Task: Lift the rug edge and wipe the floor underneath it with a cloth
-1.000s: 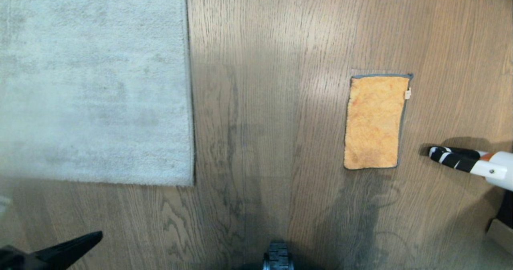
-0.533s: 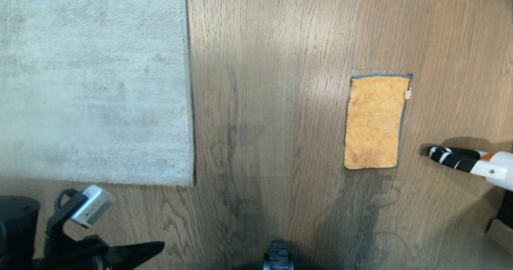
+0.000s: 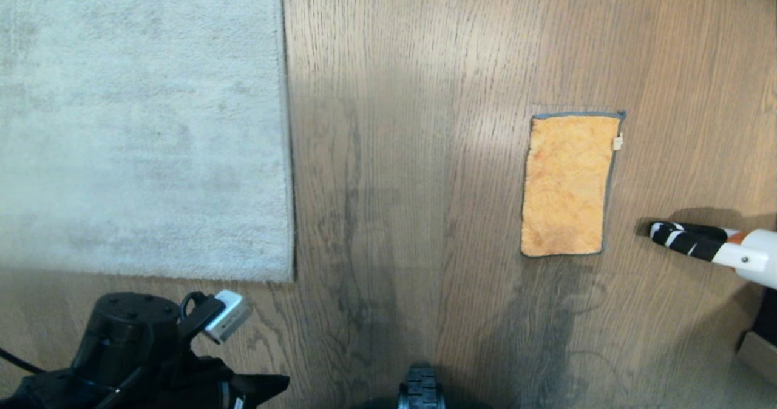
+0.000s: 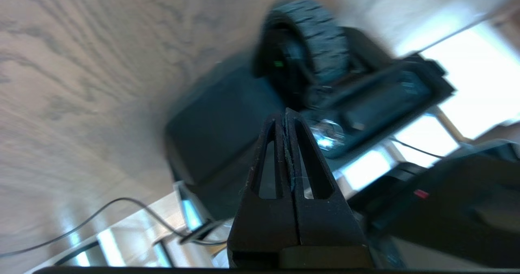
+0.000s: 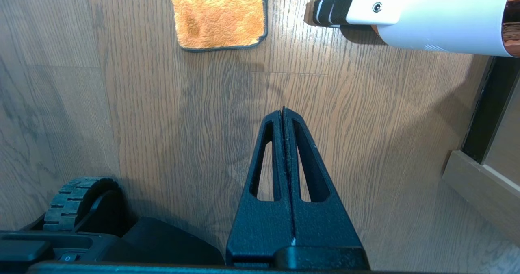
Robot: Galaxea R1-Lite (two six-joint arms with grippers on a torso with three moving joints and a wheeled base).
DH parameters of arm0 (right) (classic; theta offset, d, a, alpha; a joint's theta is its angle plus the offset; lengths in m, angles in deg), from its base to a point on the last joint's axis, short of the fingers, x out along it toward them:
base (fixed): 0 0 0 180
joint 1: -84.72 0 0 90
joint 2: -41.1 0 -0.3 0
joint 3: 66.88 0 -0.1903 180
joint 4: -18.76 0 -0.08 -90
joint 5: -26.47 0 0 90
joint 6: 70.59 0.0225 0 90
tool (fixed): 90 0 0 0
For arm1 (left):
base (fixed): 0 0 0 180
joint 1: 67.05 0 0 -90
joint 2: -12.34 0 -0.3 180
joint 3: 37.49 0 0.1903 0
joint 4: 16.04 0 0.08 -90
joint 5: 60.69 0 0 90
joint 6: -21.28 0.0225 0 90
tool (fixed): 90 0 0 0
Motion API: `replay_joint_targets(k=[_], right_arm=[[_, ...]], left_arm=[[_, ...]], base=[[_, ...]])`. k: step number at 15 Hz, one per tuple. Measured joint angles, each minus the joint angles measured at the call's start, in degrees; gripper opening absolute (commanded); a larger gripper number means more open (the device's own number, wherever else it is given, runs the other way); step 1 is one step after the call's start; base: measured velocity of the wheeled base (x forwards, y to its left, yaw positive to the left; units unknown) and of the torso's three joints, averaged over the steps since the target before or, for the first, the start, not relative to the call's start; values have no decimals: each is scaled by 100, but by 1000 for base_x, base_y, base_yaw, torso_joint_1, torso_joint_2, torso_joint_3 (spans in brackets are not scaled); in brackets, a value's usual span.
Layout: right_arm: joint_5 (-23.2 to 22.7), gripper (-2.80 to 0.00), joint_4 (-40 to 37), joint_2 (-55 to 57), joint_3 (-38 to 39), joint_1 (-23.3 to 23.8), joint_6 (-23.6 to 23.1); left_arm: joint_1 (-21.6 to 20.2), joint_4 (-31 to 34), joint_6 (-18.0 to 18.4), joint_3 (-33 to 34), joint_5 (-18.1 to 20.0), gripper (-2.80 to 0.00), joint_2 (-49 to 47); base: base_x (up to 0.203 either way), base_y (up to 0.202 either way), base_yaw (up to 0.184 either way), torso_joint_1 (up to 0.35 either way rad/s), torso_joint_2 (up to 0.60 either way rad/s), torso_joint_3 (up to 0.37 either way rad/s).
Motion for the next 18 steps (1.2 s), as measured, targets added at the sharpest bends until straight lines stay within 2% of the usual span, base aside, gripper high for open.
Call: replay_joint_targets(k=[3, 7, 9, 14, 18], right_arm=[[-1, -280, 5, 0, 0, 0, 0], [1, -280, 0, 0, 0, 0, 0], [-1, -280, 3, 0, 0, 0, 0], [2, -280, 0, 0, 0, 0, 0], [1, -280, 0, 0, 0, 0, 0]], left_arm=[[129, -676, 70, -9, -455, -280, -779], [312, -2142, 145, -74, -1201, -280, -1884], [336, -2666, 211, -175, -1538, -280, -2277], [288, -2675, 384, -196, -1936, -280, -2544], [288, -2666, 649, -68, -2569, -280, -2517]], base=[[0, 0, 0, 0, 0, 0], [0, 0, 0, 0, 0, 0], [0, 0, 0, 0, 0, 0], [0, 0, 0, 0, 0, 0], [0, 0, 0, 0, 0, 0]])
